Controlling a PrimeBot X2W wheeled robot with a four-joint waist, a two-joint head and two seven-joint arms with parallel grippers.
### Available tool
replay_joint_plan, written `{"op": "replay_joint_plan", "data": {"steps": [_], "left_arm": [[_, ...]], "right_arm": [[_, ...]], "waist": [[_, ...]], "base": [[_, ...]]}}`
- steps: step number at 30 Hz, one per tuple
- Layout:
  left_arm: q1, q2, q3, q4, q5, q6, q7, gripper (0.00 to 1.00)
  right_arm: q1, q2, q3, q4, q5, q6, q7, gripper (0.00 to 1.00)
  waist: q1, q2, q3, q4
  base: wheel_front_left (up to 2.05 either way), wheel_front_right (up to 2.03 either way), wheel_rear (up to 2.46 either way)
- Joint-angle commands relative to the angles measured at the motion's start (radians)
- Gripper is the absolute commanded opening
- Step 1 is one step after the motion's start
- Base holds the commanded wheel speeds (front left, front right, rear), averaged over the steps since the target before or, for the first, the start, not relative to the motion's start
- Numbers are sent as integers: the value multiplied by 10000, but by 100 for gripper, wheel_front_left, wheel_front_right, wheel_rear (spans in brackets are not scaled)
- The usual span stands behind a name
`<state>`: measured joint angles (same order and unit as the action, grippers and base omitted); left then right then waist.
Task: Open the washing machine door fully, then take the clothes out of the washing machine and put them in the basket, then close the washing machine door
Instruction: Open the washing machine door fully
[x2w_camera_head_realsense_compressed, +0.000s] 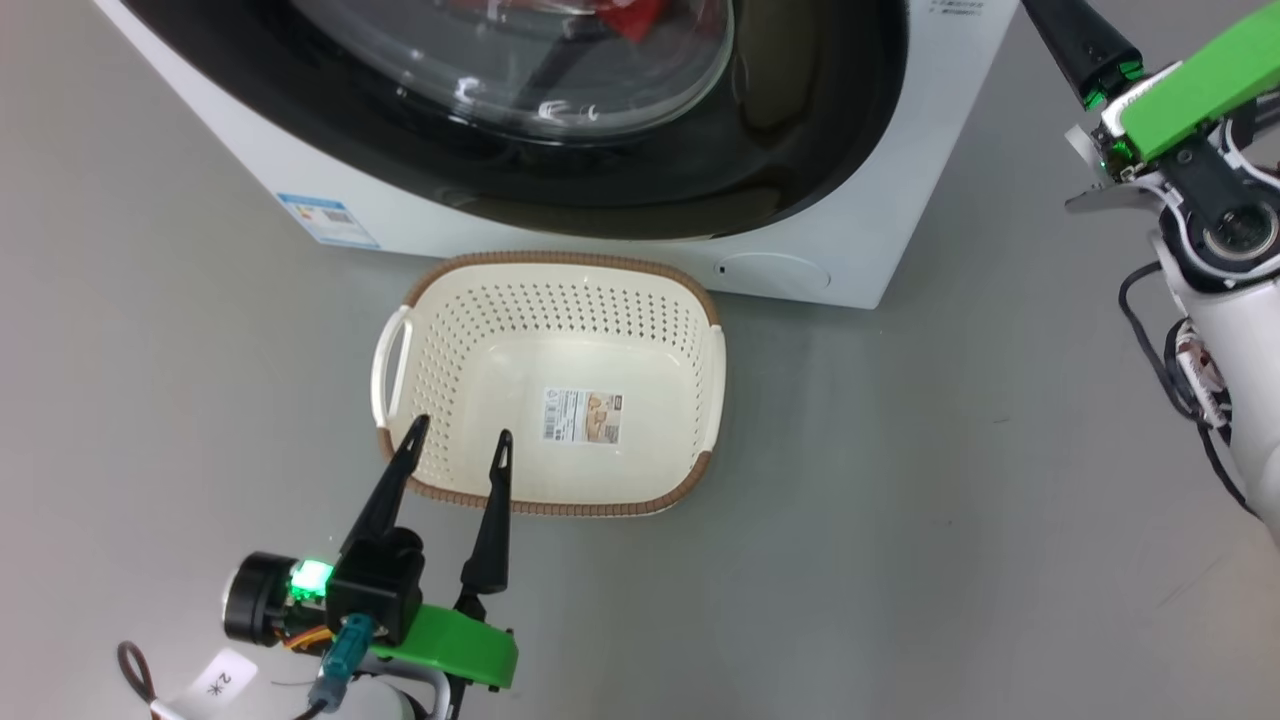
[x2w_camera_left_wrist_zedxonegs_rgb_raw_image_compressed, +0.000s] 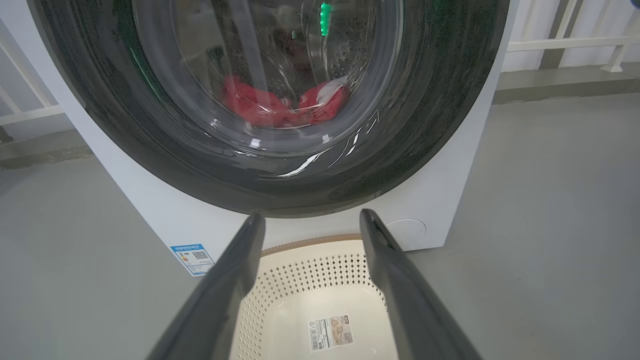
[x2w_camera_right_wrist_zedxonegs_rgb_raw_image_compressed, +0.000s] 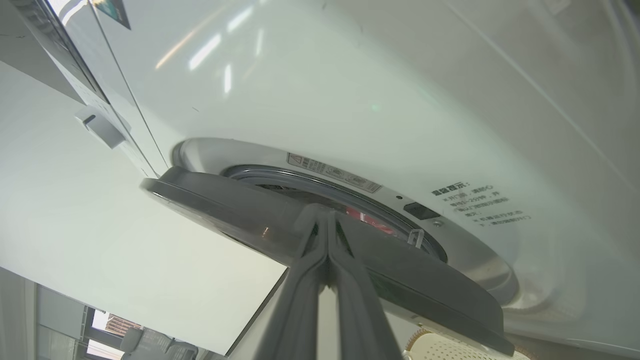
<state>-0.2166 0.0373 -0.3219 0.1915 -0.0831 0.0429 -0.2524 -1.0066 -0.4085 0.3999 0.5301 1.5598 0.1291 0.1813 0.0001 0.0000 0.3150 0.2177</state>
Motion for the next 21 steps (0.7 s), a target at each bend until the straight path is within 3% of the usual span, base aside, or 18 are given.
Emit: {"op": "replay_joint_plan", "data": {"steps": [1, 21], "left_arm": [[-292, 131, 220, -247, -106, 155, -93, 100], [-751, 130, -385, -316, -506, 276, -93, 100]], "right_arm": [[-348, 36, 34, -42, 286, 16, 511, 0], [-2249, 464, -514, 2252, 1240, 16, 2981, 0]], "waist": [[0, 0, 269, 176], [0, 0, 981, 748]], "base": [[0, 0, 0], [0, 0, 0]]}}
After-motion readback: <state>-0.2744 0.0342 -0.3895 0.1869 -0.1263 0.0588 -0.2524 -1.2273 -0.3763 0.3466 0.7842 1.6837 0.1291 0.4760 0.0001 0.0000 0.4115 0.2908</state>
